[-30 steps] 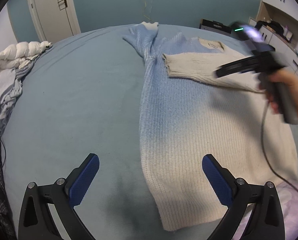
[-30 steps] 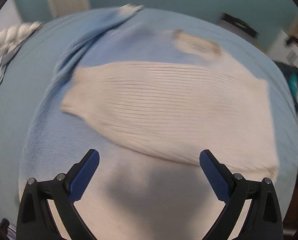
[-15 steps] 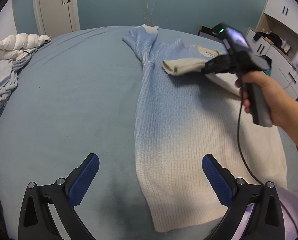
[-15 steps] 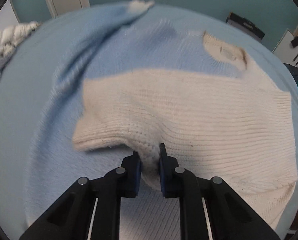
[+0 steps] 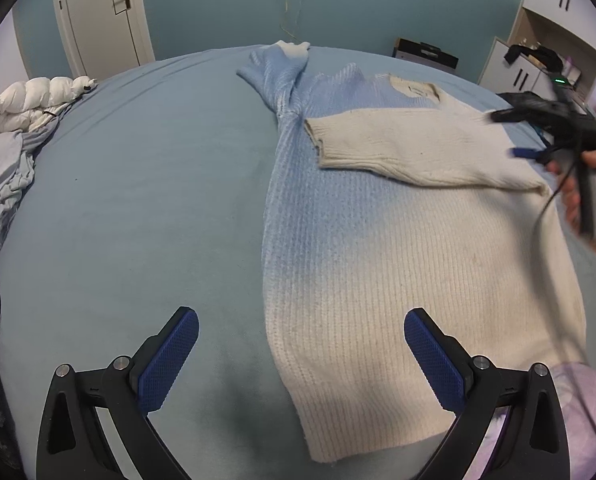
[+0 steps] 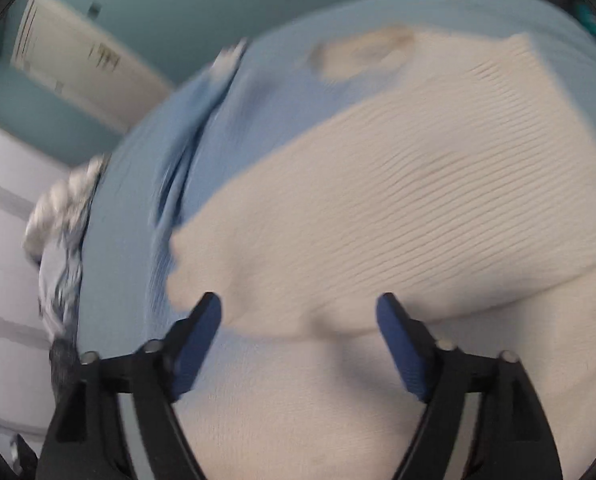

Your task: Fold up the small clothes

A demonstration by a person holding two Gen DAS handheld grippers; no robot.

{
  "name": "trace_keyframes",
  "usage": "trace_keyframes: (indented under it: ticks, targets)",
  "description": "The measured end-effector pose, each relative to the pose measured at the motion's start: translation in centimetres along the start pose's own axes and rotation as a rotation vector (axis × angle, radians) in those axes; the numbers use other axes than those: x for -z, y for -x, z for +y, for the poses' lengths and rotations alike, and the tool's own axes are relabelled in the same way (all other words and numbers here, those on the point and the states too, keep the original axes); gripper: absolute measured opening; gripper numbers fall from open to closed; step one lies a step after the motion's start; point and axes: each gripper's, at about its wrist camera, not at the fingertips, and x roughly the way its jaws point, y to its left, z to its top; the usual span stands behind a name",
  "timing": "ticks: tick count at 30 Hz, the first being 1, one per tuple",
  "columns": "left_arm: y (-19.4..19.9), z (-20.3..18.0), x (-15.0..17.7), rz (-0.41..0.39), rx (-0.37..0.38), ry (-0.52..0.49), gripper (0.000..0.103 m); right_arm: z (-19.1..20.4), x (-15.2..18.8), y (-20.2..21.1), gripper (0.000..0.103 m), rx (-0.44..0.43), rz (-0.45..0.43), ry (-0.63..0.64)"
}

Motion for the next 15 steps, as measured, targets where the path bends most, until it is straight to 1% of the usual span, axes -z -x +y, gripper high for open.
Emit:
trace_keyframes:
  ticks: [1,2,4,7,8,9,10,11,12,13,14,15]
  targets:
    - [-0.1,-0.1,0.0,0.002,-0.003,-0.003,0.103,-2.5,-0.9,1.3,0.082,0.034,-0.049,-0.058]
    - [-0.2,-0.2,0.0,0.005,-0.008,-0.007,0.103,-4.9,-1.9,2.0,0.082,0.065,-0.072,-0.109]
    - [-0.4,-0.3,0.0,0.008,-0.016,-0.011,0.103,-8.4,-3.0,2.4,0.082,0.123,-0.090,-0.176]
    - [-0.9,-0.3,0.1,0.018,-0.024,-0.013,0.103,-13.0,-4.1,1.7,0.080,0.204,-0.068,-0.237]
    - [-1.1,-0.3,0.1,0.023,-0.029,-0.015,0.103,-14.4,-4.3,1.3,0.079,0.206,-0.057,-0.258]
    - [-1.4,-0.3,0.2,0.028,-0.034,-0.017,0.103,-14.8,-5.1,0.5,0.078,0.200,-0.039,-0.278]
    - [-1.7,-0.4,0.2,0.036,-0.041,-0.020,0.103,-15.7,-5.1,-0.5,0.074,0.187,-0.009,-0.304]
    - [-1.9,-0.4,0.2,0.041,-0.043,-0.021,0.103,-16.6,-4.6,-1.5,0.067,0.175,0.019,-0.322]
    - [-2.0,-0.4,0.2,0.046,-0.045,-0.022,0.103,-16.4,-4.1,-1.9,0.054,0.180,0.022,-0.322]
    - [-2.2,-0.4,0.2,0.051,-0.046,-0.023,0.103,-15.9,-3.6,-1.9,0.048,0.193,-0.006,-0.297]
    - [-2.3,-0.5,0.2,0.054,-0.047,-0.023,0.103,-15.4,-3.5,-1.9,0.048,0.207,-0.022,-0.269]
    - [-2.3,-0.5,0.2,0.054,-0.046,-0.024,0.103,-14.3,-3.7,-1.8,0.048,0.246,-0.017,-0.238]
